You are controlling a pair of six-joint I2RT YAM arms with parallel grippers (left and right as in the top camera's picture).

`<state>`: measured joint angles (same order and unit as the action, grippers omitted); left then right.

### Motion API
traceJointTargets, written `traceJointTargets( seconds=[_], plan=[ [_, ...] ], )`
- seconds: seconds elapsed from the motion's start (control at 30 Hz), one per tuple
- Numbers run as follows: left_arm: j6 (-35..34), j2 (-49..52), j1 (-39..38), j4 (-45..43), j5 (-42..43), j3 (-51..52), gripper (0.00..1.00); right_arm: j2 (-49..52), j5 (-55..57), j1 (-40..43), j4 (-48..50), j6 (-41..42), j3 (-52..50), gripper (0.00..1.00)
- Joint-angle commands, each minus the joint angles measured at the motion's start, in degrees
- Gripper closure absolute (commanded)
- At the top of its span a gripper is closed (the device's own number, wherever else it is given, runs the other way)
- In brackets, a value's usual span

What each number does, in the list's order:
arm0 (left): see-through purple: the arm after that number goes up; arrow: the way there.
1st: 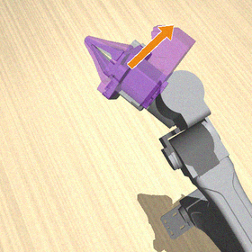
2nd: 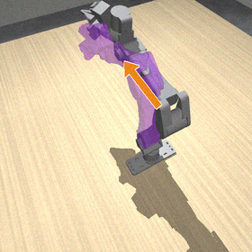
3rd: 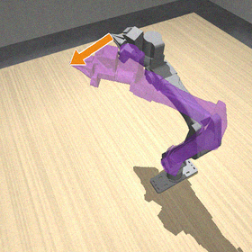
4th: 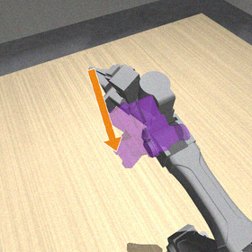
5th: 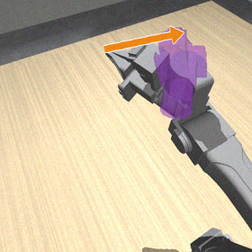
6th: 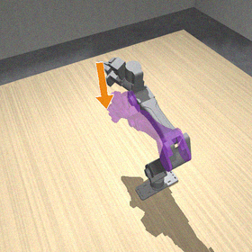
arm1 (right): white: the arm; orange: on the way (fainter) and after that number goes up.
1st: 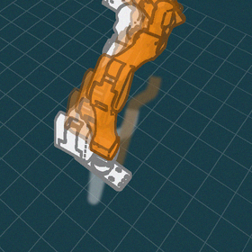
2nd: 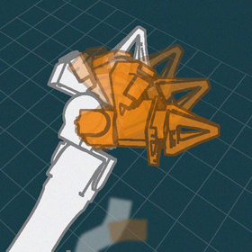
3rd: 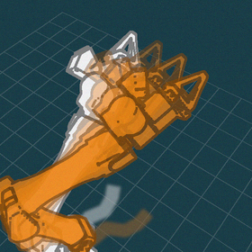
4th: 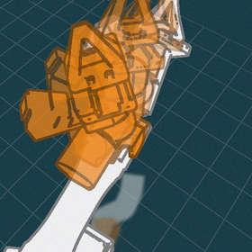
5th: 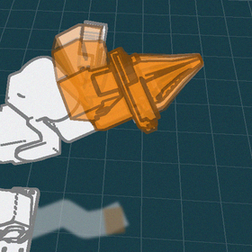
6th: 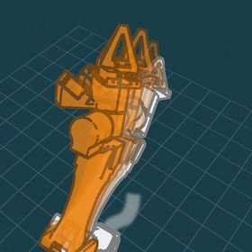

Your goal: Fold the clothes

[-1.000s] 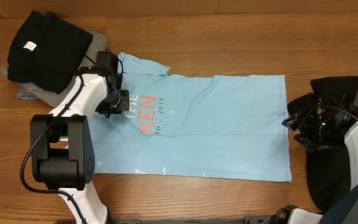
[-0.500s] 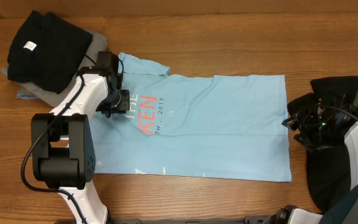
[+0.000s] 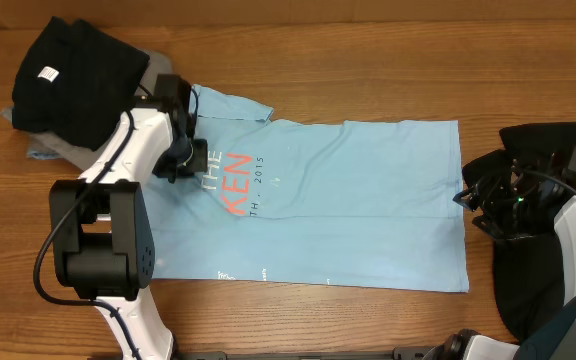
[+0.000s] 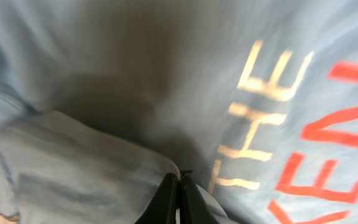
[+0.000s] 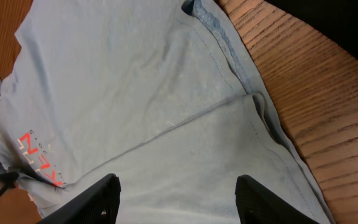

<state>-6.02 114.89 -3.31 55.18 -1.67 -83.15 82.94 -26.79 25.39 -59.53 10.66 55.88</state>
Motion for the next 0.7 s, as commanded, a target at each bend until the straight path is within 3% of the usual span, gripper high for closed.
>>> traceJointTargets(
  seconds=[0.0, 0.53, 0.57, 0.63, 0.67],
  plan=[
    [-0.8, -0.7, -0.2, 0.8, 2.7, -4.0, 0.96, 0.0, -0.3, -0.3, 0.3, -0.2, 1.1, 0.37],
    [0.9, -0.7, -0.3, -0.7, 13.6, -5.2, 0.94, 0.0, -0.3, -0.3, 0.7, -0.2, 1.1, 0.37],
    [1.3, -0.7, -0.3, -0.7, 13.7, -5.2, 0.88, 0.0, -0.3, -0.3, 0.7, -0.2, 1.1, 0.37],
    [1.3, -0.7, -0.4, -0.3, 13.3, -5.2, 0.63, 0.0, -0.3, -0.3, 0.7, -0.2, 1.1, 0.37],
    [1.3, -0.7, -0.4, -0.3, 13.3, -5.2, 0.58, 0.0, -0.3, -0.3, 0.7, -0.2, 1.1, 0.36]
  ],
)
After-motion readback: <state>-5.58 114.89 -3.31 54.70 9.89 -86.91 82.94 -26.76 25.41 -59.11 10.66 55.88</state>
